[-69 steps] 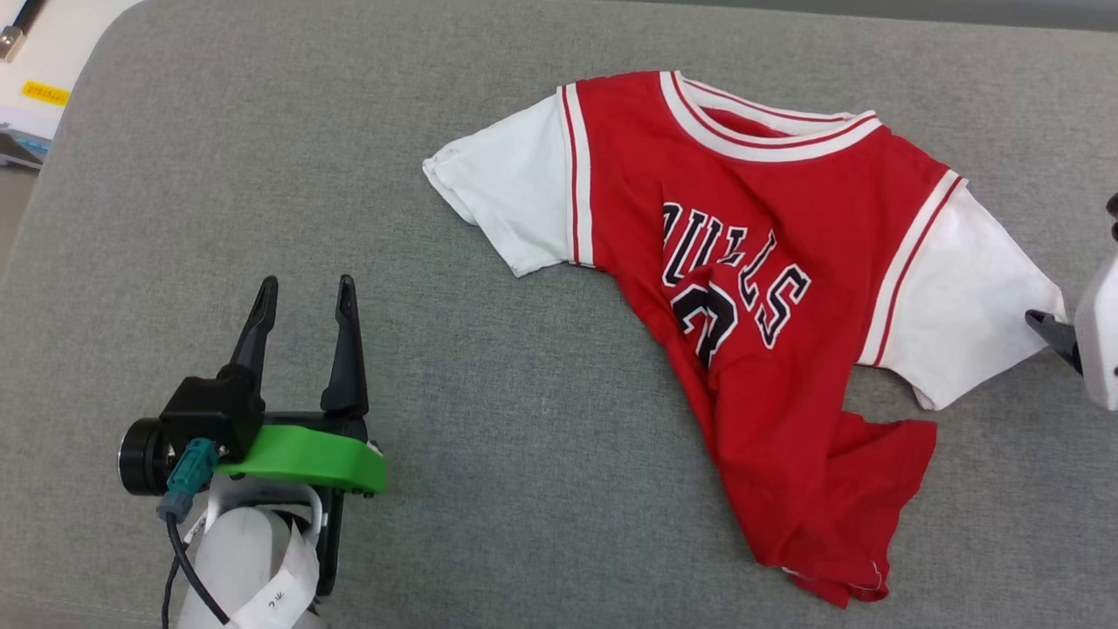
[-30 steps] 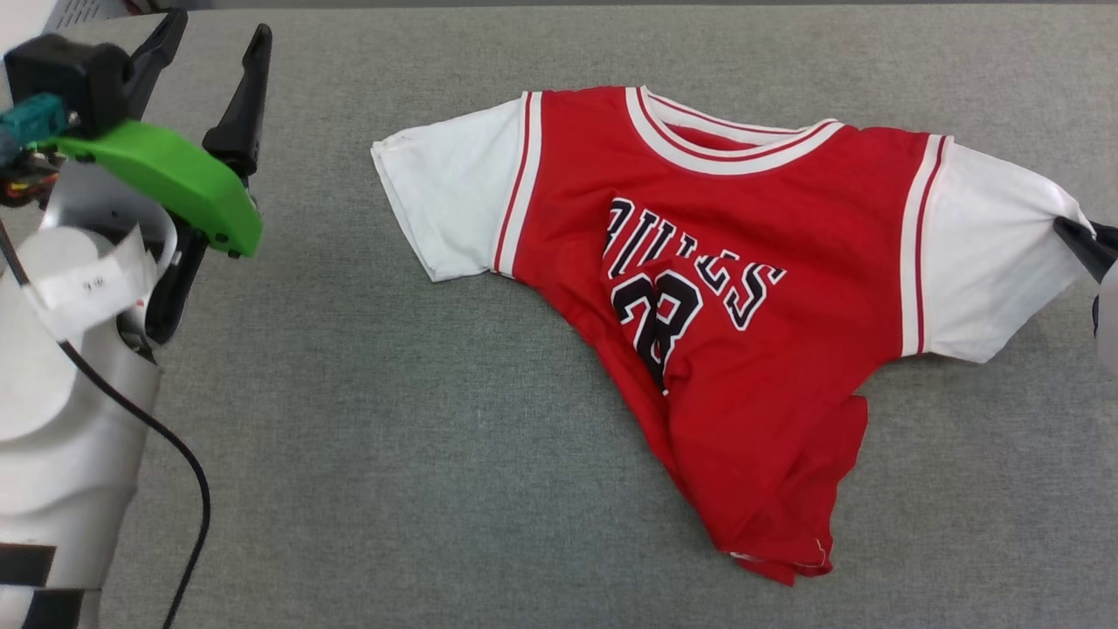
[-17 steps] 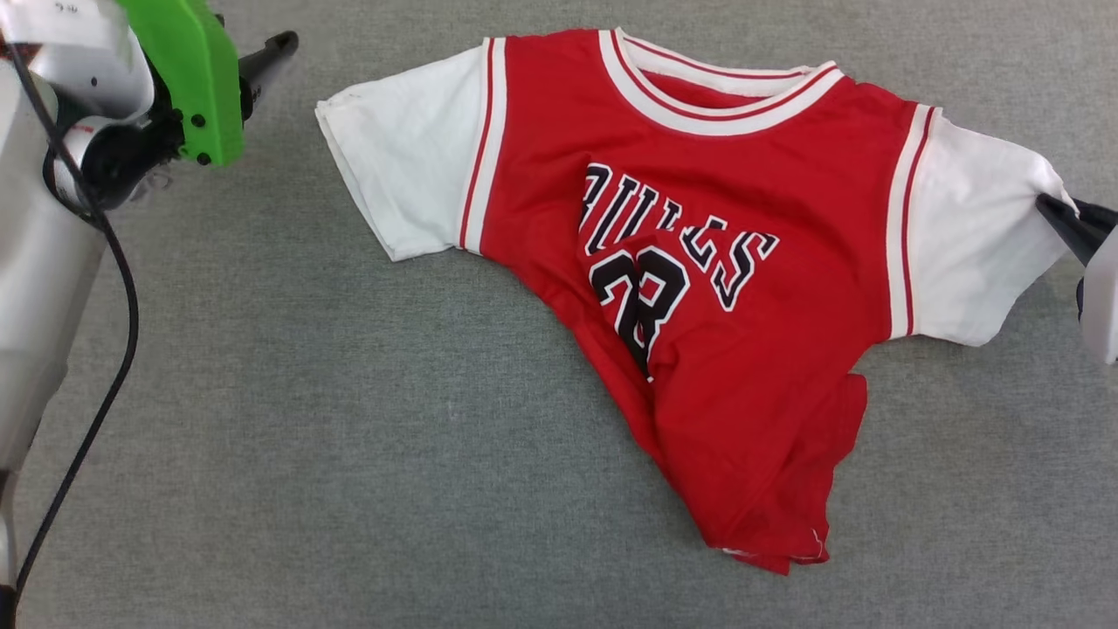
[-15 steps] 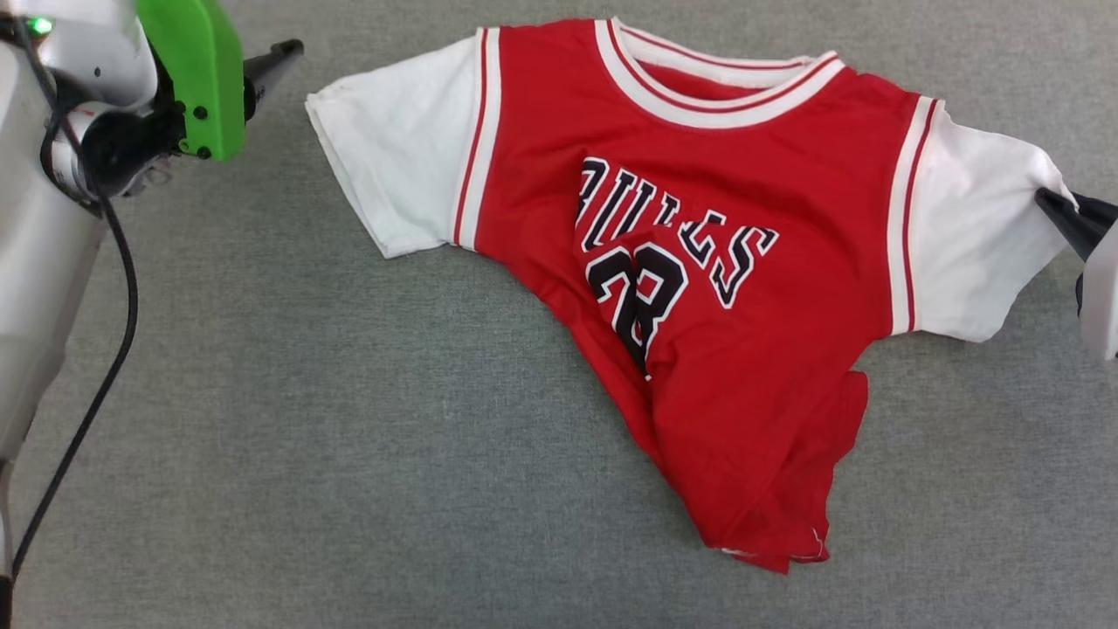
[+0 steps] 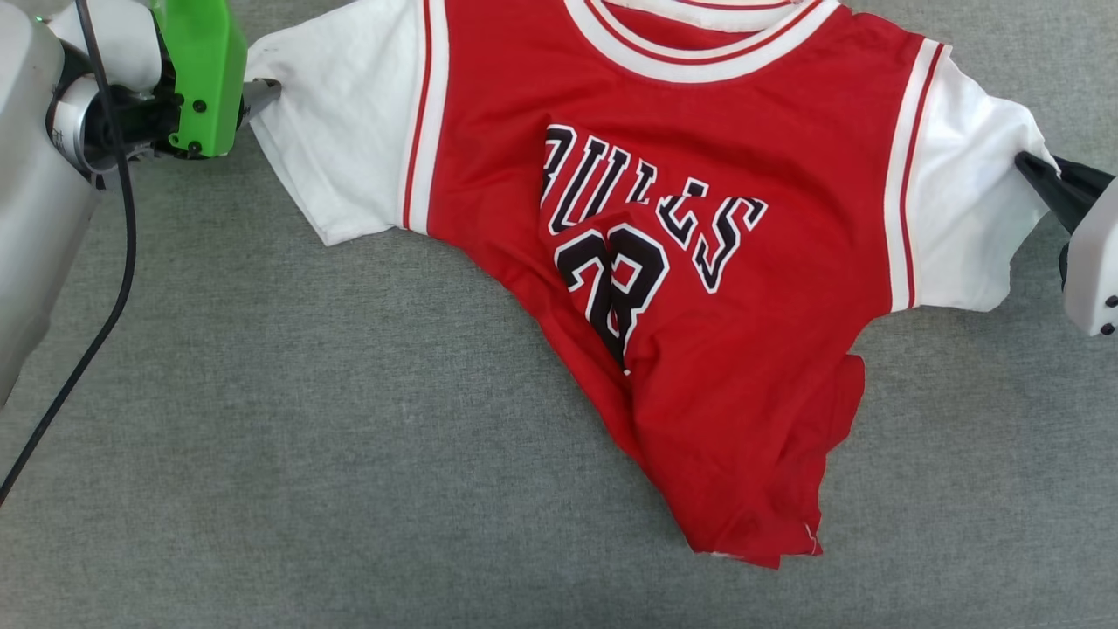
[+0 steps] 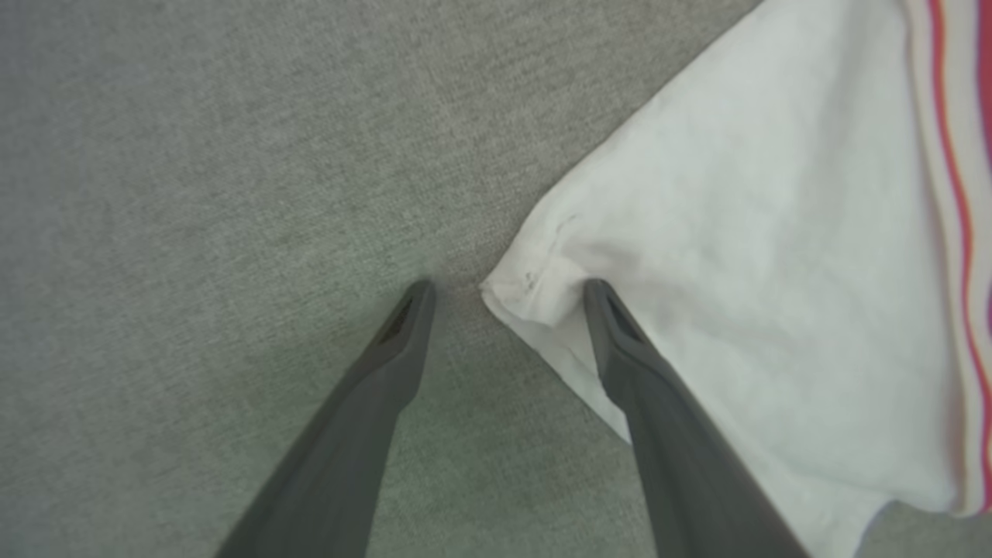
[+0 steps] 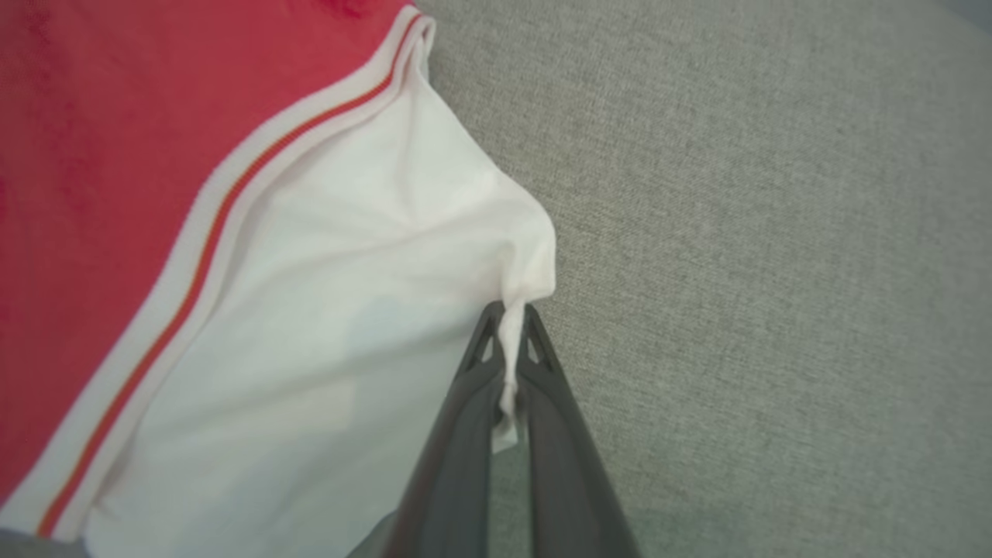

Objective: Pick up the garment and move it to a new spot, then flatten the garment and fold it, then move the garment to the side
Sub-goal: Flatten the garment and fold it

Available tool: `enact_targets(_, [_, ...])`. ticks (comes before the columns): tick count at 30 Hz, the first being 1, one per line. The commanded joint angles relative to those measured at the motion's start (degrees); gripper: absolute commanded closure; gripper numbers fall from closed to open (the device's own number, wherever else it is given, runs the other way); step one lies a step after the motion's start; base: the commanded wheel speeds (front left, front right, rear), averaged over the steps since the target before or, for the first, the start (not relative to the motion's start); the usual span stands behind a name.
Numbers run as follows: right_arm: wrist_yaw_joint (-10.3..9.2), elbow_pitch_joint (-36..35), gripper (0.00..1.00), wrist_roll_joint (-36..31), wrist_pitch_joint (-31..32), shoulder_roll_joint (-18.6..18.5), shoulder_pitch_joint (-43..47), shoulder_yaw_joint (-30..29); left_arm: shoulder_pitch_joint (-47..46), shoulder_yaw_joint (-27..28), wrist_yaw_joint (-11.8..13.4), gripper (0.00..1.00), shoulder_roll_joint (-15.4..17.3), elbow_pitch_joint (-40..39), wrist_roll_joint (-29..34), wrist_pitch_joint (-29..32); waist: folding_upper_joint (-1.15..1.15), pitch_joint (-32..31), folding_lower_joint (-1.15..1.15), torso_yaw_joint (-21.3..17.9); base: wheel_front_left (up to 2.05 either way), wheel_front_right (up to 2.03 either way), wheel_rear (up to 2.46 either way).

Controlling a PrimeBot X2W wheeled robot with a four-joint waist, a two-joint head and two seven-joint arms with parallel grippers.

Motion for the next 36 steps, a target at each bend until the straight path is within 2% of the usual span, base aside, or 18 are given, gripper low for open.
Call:
enact_targets(1, [-0.04, -0.2, 1.0, -0.5, -0.1, 0.1, -1.1, 0.1, 0.3, -1.3, -0.2, 0.0, -0.4, 0.9, -1.0, 0.3, 0.0, 0.5, 0.0, -0.4, 0.0, 0.0, 0.0])
enact_targets(4, [-0.04, -0.1, 1.0, -0.3, -0.2, 0.0, -1.2, 0.3, 0.8, -4.1, -0.2, 0.0, -0.3, 1.2, -1.8, 1.3, 0.0, 0.7, 0.0, -0.5, 0.0, 0.0, 0.0])
enact_targets(5, [-0.04, -0.1, 1.0, -0.3, -0.3, 0.0, -1.2, 0.4, 1.0, -5.0, -0.2, 0.14, -0.3, 1.1, -2.3, 1.8, 0.0, 0.7, 0.0, -0.5, 0.0, 0.0, 0.0])
enact_targets(6, [-0.04, 0.0, 1.0, -0.2, -0.4, 0.0, -1.3, 0.4, 1.0, -5.9, -0.2, 0.85, -0.1, 0.9, -2.8, 1.9, 0.0, 0.7, 0.0, -0.5, 0.0, 0.0, 0.0])
enact_targets(7, [-0.04, 0.1, 1.0, -0.2, -0.4, 0.0, -1.4, 0.5, 1.0, -6.4, -0.2, 1.0, 0.1, 0.8, -3.2, 1.7, 0.0, 0.7, 0.0, -0.5, 0.0, 0.0, 0.0])
enact_targets(11, [-0.04, 0.4, 1.0, -0.4, -1.6, 0.2, -1.9, 0.5, 0.9, -7.4, -0.2, 1.0, 0.4, 0.4, -5.4, -1.4, 0.0, -0.2, 0.0, -0.2, 0.0, 0.0, 0.0])
enact_targets(15, [-0.04, 1.6, 1.0, -1.3, -3.6, 0.3, -2.2, 0.1, 0.2, -8.3, -0.2, 1.0, 1.2, -0.7, -6.1, -7.0, 0.0, -2.8, 0.0, 0.6, 0.0, 0.0, 0.0])
enact_targets(28, [-0.04, 3.7, 1.0, -2.5, -10.7, -0.9, -2.7, -3.6, -1.9, -10.9, -0.2, 1.0, 7.8, -10.8, -5.0, -29.6, 0.0, -14.2, 0.0, 4.5, 0.0, 0.0, 0.0])
enact_targets(36, [-0.04, 2.4, 1.0, -2.6, -12.0, -2.4, -5.5, -6.4, -5.5, -8.6, -0.1, 1.0, 9.0, -13.9, -4.2, -35.5, 0.0, -19.4, 0.0, 6.2, 0.0, 0.0, 0.0])
